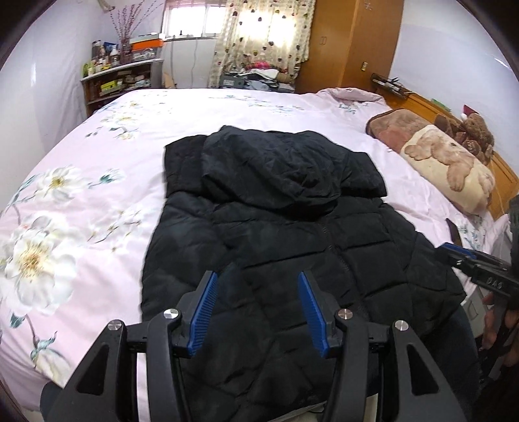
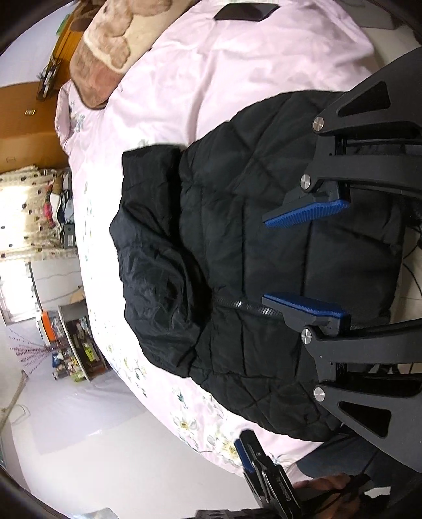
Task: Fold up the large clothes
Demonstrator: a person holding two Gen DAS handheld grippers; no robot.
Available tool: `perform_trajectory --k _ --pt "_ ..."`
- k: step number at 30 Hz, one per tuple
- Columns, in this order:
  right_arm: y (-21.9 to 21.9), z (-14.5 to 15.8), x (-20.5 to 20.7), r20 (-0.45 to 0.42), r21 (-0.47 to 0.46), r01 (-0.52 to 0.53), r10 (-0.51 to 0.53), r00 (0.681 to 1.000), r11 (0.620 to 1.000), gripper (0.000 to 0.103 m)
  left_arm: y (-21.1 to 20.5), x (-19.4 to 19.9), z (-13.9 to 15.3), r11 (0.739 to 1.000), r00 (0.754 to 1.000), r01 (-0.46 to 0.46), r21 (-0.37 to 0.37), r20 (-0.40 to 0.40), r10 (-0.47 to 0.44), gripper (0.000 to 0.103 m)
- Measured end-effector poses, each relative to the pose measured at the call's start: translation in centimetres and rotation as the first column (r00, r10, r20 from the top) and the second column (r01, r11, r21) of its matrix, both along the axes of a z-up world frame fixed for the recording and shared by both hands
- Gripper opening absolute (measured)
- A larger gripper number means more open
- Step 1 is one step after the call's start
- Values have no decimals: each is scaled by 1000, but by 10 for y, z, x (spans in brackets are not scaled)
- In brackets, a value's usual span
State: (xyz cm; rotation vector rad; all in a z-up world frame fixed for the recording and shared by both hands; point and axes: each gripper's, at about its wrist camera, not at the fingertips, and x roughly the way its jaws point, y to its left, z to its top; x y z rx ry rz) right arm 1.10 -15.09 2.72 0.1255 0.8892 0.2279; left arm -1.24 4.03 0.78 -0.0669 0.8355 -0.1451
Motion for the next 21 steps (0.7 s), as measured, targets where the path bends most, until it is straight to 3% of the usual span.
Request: perform_trajectory --k 13,18,21 --pt "-63 -17 3 -28 -3 133 -133 991 991 47 48 -1 -24 992 992 -123 39 -7 123 61" --pt "-93 -37 10 -87 -17 190 -191 978 982 48 67 7 -56 986 983 -161 41 -84 164 61" --pt "-108 -46 12 -113 -23 220 -221 969 975 59 74 8 -74 984 975 -175 40 -132 179 61"
